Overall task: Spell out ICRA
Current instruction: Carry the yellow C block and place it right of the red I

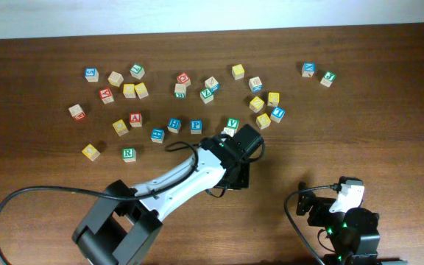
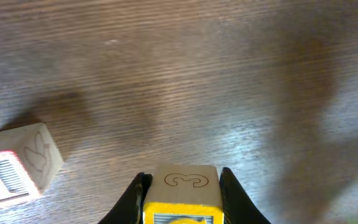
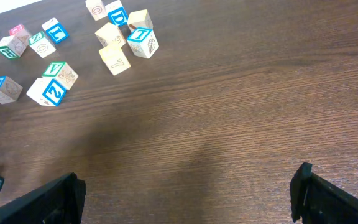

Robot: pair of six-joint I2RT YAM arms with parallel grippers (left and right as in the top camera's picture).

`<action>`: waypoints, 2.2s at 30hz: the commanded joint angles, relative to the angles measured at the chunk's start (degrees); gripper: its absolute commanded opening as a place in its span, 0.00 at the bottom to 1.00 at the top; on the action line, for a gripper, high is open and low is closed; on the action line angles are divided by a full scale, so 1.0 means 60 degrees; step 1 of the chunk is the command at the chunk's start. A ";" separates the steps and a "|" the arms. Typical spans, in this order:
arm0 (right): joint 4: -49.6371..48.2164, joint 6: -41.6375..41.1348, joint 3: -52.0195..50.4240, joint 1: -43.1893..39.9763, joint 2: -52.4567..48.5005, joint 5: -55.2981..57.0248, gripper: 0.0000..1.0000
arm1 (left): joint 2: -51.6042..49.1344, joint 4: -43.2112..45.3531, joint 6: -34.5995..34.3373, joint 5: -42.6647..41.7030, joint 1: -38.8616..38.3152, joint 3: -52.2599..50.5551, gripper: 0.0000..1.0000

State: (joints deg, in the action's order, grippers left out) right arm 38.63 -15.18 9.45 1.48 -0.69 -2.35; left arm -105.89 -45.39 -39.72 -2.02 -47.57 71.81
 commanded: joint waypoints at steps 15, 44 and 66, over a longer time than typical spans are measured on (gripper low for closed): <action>0.0036 0.0025 0.0033 -0.0062 0.0047 0.0113 0.98 | 0.0113 0.1486 -0.1479 0.3060 -0.0007 -0.1464 0.16; 0.0036 0.0029 0.0033 -0.0062 0.0047 0.0117 0.98 | 0.0117 0.1825 -0.1362 0.2856 0.0000 -0.1461 0.39; 0.0036 0.0025 0.0033 -0.0062 0.0047 0.0113 0.98 | 0.0204 0.0889 0.1257 0.1945 0.1191 0.1351 0.18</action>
State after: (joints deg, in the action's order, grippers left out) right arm 38.63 -15.20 9.45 1.48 -0.69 -2.35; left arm -105.84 -39.29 -32.91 13.17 -40.64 79.24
